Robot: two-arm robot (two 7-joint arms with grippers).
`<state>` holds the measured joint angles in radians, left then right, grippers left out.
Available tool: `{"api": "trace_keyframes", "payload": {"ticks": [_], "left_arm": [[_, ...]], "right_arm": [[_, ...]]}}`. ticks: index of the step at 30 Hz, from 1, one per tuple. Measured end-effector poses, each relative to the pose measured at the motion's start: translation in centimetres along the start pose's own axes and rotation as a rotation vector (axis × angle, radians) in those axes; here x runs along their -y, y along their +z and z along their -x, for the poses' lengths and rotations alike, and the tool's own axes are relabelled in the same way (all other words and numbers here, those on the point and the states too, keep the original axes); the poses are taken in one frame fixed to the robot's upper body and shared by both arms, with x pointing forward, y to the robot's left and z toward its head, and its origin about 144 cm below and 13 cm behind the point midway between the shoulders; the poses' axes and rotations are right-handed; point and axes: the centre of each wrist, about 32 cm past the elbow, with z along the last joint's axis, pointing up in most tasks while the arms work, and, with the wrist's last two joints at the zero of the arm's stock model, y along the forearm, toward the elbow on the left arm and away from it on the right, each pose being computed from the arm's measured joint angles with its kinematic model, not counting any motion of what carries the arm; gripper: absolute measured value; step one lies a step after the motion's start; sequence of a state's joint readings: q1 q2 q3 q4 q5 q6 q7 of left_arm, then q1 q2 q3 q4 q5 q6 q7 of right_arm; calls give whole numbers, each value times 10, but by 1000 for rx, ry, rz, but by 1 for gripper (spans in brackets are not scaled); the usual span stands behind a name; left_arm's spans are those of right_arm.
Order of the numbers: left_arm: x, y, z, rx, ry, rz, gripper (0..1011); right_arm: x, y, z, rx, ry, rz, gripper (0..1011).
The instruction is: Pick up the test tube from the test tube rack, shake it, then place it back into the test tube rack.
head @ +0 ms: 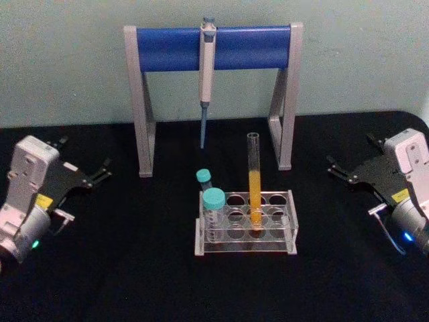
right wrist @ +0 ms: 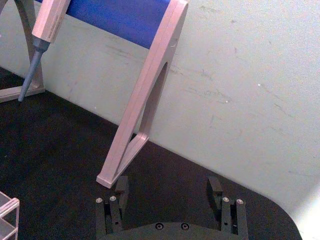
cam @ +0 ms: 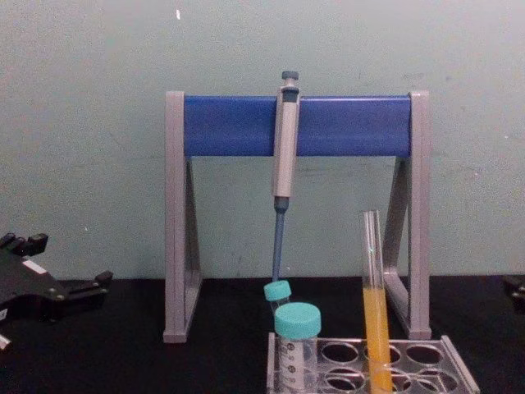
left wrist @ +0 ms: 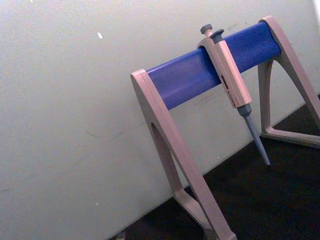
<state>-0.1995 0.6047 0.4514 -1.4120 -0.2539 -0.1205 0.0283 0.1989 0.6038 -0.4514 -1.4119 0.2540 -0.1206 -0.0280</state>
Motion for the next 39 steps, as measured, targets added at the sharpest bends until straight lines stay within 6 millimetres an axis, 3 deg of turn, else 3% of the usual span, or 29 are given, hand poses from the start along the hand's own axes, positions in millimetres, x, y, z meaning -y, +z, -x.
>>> {"api": "trace_keyframes", "payload": {"ticks": [39], "left_arm": [[0, 0, 0, 0, 0, 0, 1001]], "right_arm": [[0, 0, 0, 1, -1, 0, 1000]]}}
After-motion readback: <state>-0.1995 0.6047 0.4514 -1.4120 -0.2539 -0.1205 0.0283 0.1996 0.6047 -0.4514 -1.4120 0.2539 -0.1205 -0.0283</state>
